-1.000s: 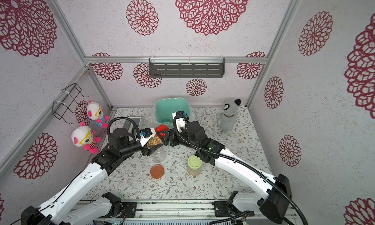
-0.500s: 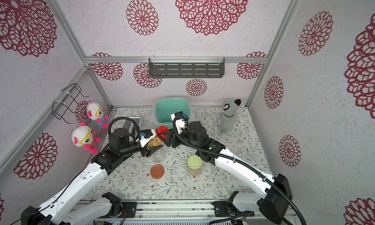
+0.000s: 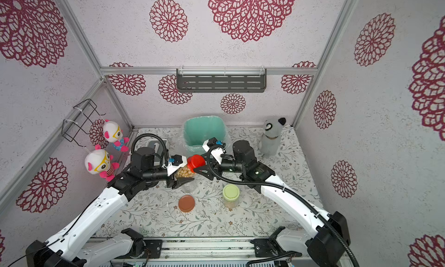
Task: Empty moldy peanuts from jars
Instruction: Unscrew the lid from the jar.
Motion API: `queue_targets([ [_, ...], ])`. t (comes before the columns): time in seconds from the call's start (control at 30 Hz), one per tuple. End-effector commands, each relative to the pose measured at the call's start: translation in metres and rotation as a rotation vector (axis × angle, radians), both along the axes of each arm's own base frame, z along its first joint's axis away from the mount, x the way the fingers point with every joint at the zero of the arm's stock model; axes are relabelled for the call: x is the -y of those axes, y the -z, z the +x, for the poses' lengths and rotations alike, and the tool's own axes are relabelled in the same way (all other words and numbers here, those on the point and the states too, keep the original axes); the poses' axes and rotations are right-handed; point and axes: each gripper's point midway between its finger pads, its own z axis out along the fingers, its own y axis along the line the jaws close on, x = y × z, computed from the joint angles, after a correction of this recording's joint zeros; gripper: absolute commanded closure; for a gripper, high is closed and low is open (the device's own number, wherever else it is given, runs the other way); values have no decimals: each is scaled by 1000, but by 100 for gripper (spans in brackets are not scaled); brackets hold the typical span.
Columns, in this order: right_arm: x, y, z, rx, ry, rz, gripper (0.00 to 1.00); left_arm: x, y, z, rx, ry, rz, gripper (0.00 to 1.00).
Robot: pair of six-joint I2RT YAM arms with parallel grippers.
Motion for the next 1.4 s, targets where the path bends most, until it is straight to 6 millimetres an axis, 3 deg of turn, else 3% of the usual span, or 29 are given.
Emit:
queue_targets([
  [0.0,12,-3,10,164,-10,-43,96,0,-19,-10,-10,58,-48,100],
  [0.27,19,-31,15,224,-32,42,96,2,-18,-15,-23,100,-55,100],
  [0.4,16,-28,11,226,-82,13,92,3,-19,-16,-21,105,-61,100],
  [0.57,12,-27,19,96,-45,28,62,2,-20,-9,4,76,-61,100],
  [0.63,10,-29,22,55,-28,46,36,2,-20,-6,14,64,-66,100],
  [0.7,9,-33,22,41,-18,60,24,3,-20,-3,19,53,-72,100],
  [0.8,8,-39,24,47,27,77,14,3,-19,0,25,41,-76,100],
  [1.03,11,-50,21,45,78,114,4,1,-17,8,47,1,-80,100],
  [1.23,18,-64,42,-103,261,189,1,-4,-17,22,93,-71,-75,100],
  [1.37,15,-57,54,-243,386,181,1,-8,-21,28,129,-112,-71,100],
])
